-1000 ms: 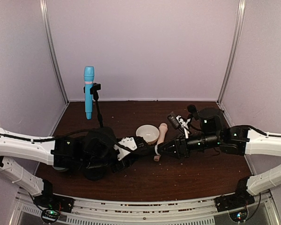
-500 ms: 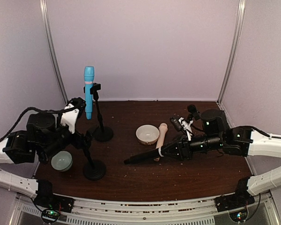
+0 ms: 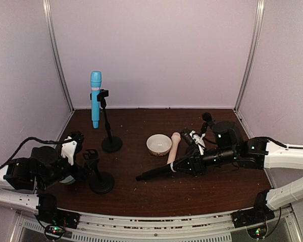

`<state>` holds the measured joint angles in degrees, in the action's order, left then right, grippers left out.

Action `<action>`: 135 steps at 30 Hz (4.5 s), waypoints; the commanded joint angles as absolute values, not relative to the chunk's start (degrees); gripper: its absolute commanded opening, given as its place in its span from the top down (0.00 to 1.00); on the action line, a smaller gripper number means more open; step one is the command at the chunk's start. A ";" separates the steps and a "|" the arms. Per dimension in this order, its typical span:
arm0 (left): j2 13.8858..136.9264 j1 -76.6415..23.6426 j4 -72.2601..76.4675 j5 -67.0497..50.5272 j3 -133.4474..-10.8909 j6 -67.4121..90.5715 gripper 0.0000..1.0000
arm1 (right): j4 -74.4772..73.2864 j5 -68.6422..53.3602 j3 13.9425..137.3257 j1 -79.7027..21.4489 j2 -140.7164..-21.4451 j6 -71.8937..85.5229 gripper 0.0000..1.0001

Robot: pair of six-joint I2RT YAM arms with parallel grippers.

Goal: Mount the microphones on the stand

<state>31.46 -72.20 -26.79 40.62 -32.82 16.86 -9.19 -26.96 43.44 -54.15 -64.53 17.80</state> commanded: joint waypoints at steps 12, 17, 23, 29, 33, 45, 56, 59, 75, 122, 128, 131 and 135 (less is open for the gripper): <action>33.75 -72.16 -17.31 47.06 -23.89 25.44 0.18 | -8.01 -27.37 43.68 -54.34 -65.02 16.35 0.92; 32.96 -72.09 -12.50 47.61 -20.03 24.62 0.25 | -7.63 -27.51 43.80 -54.32 -65.30 16.58 0.92; 31.59 -71.66 -2.65 45.89 -13.91 19.64 0.37 | -7.62 -27.77 43.60 -54.32 -65.12 17.22 0.92; 31.48 -69.09 9.18 43.65 -9.96 13.80 0.56 | -8.17 -27.27 43.30 -54.39 -64.28 17.66 0.92; 33.09 -65.96 17.16 40.12 -8.58 10.26 0.63 | -8.05 -26.90 42.94 -54.36 -64.44 17.92 0.92; 48.81 -64.42 30.32 27.19 -14.81 5.99 0.87 | -16.19 -23.49 46.15 -54.34 -59.42 15.39 0.92; 67.23 -65.00 43.76 20.39 -24.33 8.14 0.96 | -20.56 -20.06 48.61 -54.40 -48.50 16.88 0.93; 71.85 -65.79 46.50 23.19 -26.68 10.14 1.00 | -21.64 -17.79 48.88 -54.42 -46.41 16.50 0.94; 80.76 -68.04 55.65 31.59 -24.18 14.36 0.55 | -20.53 -14.24 46.85 -54.42 -45.14 15.65 0.95; 90.95 -70.85 72.40 35.67 -20.13 13.82 0.97 | -17.23 -16.87 50.65 -55.37 -45.69 15.42 0.96; 90.88 -70.93 72.80 34.94 -20.28 13.18 1.00 | -18.22 -15.44 53.17 -57.18 -48.28 13.44 0.97; 90.81 -70.93 73.01 34.39 -20.45 13.19 1.00 | -21.05 -12.27 55.74 -57.99 -50.29 12.10 0.97; 90.62 -70.93 72.35 33.02 -21.01 13.34 1.00 | -19.89 -12.67 56.49 -58.33 -50.83 11.68 0.99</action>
<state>90.32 -70.61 68.18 36.03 -20.69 12.51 -20.99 -14.26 54.28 -57.80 -50.85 13.15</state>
